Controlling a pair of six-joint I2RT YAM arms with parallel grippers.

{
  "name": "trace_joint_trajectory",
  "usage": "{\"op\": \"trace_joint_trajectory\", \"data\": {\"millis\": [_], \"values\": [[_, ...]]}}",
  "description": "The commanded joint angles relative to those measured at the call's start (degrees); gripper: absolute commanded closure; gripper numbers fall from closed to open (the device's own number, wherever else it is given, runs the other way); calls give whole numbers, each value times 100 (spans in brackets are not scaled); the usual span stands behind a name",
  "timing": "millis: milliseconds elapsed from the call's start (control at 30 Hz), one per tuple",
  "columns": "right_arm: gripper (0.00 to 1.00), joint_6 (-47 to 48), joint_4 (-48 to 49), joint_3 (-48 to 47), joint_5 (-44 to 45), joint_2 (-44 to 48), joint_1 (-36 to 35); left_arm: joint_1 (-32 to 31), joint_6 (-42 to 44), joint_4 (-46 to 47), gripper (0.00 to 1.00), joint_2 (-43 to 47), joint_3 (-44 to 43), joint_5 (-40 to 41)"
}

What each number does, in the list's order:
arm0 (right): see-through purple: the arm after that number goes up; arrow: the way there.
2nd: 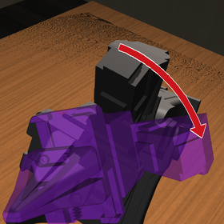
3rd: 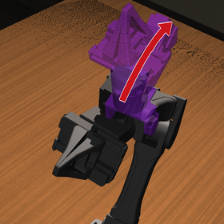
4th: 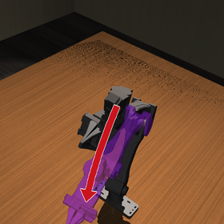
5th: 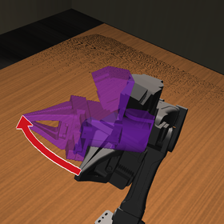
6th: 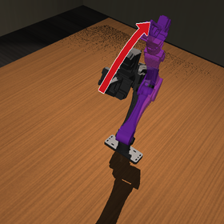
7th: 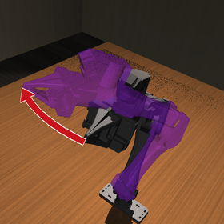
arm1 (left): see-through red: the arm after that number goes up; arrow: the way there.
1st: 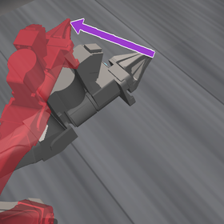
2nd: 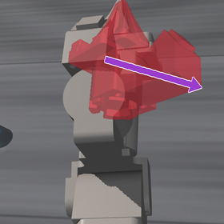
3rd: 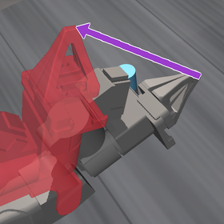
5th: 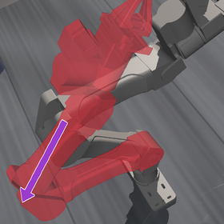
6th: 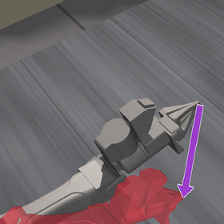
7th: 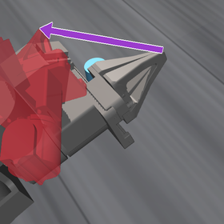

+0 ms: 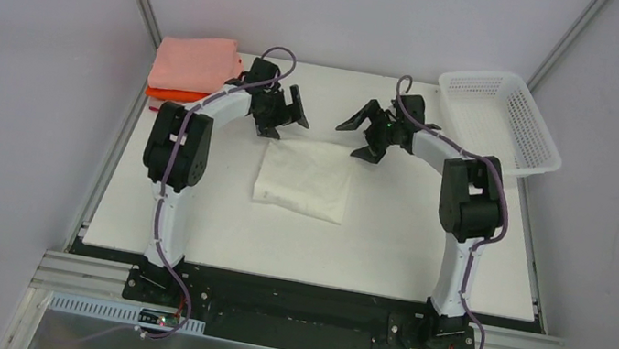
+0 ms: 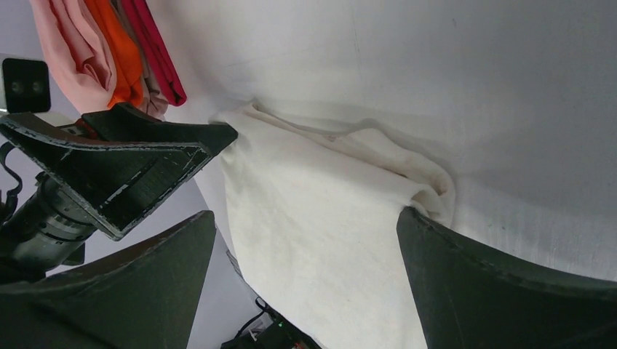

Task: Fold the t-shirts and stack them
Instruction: Fold the long partially folded tshirt into a neat square

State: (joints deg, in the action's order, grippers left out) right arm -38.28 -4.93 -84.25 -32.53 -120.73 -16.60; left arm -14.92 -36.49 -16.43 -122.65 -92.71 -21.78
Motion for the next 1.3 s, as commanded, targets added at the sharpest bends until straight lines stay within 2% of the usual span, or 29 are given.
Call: {"op": "trace_joint_trajectory", "data": {"millis": [0,100,233,333,433,533,667,833,967,1133,1267], "values": [[0,368,-524,-235,400,651,-22,59,350,-299,1,976,-17,595],[0,482,-745,177,805,1376,-139,55,438,-497,1,1750,231,1084],[0,471,-866,1115,1171,2570,-405,-93,431,-572,1,2804,949,1292],[0,235,-403,2067,1112,3313,-699,-397,297,-506,1,3358,1608,1067],[0,-40,119,2709,804,3669,-1033,-627,19,-263,1,3637,2200,635],[0,-167,444,3070,626,3719,-1350,-778,-357,533,1,3844,2973,-109],[0,-380,1150,3536,528,3459,-1521,-909,-613,1150,1,3924,3774,-31],[1,-554,1467,3952,336,2885,-1520,-873,-632,1194,1,3738,4554,108],[1,-550,1523,4360,526,2683,-1472,-799,-658,1203,1,3780,5158,493],[1,-552,1576,4603,625,2528,-1339,-711,-662,1197,1,3768,5441,668],[0,-529,1512,4589,569,2829,-1275,-689,-549,824,1,4349,5496,908]]}}
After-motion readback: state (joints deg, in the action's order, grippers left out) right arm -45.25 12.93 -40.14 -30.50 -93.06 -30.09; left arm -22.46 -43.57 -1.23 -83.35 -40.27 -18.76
